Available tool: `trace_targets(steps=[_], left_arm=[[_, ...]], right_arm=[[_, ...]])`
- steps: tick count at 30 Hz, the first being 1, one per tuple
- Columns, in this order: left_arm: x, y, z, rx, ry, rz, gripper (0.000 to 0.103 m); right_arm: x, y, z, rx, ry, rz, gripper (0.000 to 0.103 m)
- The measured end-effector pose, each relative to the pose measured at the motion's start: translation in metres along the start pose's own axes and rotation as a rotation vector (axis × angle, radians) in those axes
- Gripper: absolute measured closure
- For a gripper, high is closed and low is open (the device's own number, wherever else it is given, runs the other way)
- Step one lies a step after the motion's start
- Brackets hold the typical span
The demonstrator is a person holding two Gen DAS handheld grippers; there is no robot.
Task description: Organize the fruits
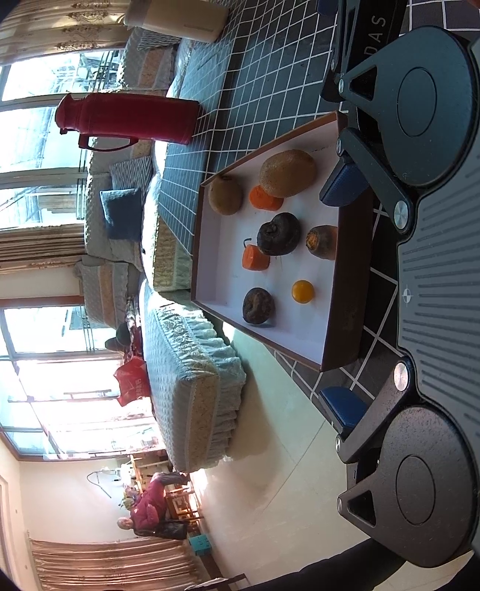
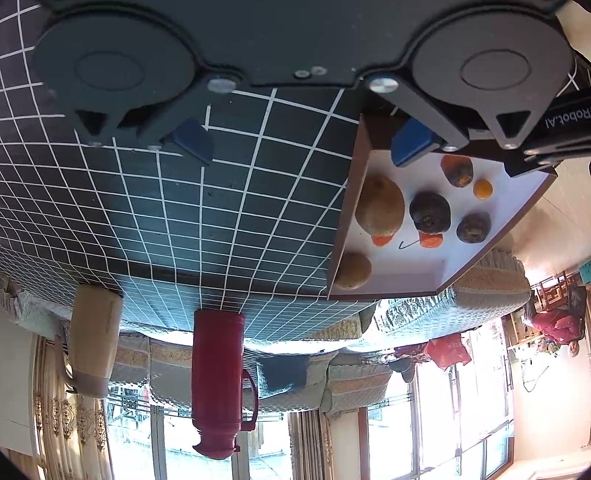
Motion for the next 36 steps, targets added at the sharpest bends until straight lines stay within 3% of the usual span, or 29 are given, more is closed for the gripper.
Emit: trace_targets(steps=[36], left_arm=[[0.0059,-0.0037,-0.0004,0.005,0.015,-0.028,0.0]], right_arm=[[-0.0012,-0.0005,0.0009,0.02,0.017,0.008,0.0]])
Point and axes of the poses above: each gripper's, at about its wrist camera, not at the fingertips, and x roughly the way its jaws point, z to its right, y to its top, the point moved 6 cm from there along x, roughly the way its jaws point, and after that the axes turned 10 degrees about -x, right-handed, at the moved point
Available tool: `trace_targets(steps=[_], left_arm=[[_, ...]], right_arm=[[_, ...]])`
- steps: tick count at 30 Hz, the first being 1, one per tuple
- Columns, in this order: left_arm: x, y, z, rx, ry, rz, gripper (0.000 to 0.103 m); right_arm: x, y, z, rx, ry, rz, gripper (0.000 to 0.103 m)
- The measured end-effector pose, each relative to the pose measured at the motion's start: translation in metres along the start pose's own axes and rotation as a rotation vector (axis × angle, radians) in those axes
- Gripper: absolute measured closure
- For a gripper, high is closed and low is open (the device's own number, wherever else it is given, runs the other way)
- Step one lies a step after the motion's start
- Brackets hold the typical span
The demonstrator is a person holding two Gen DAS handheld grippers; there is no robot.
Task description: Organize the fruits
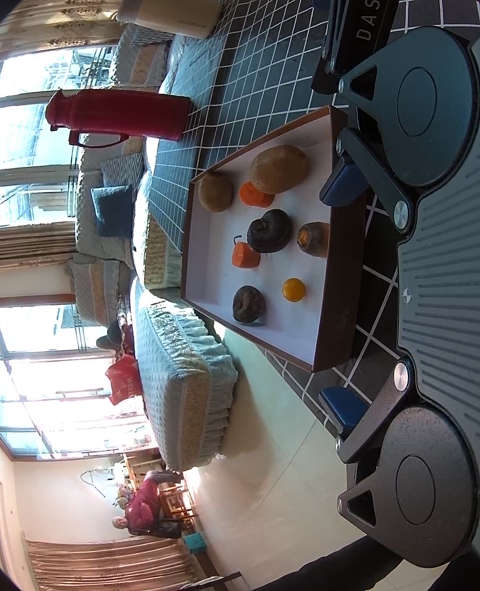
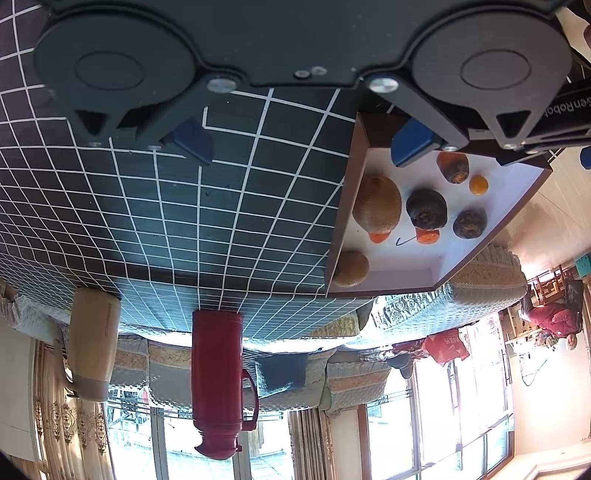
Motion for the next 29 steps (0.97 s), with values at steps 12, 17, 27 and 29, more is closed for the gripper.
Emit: trace_targets(steps=[12,17,27,29], left_arm=[[0.0005,-0.0013,0.0,0.0,-0.004,-0.013,0.0],[0.0017,-0.0011,-0.002,-0.009,-0.014,-0.021,0.0],[-0.0059,0.0017,-0.0012,-0.003,-0.022,0.047,0.0],[-0.0068,0.0024,-0.0003,-0.003,-0.028,0.051,0.0]], right_arm=[[-0.0001,-0.0001,0.0,0.001,-0.001,0.002,0.0],[0.0,-0.0004,-0.0004,0.002,0.001,0.003,0.0],[-0.0024,0.0001,0.0006,0.007,-0.004,0.014,0.0],[-0.0032,0.0004,0.0016,0.012,-0.006,0.017,0.0]])
Point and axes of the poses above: each gripper's, at about its wrist camera, not at the fingertips, and x roughly the way its jaws point, z to its right, y to its top, the point moved 6 cm from there along x, roughly the way its jaws point, and after that the axes turned 10 degrees about -x, right-handed, at the moved point
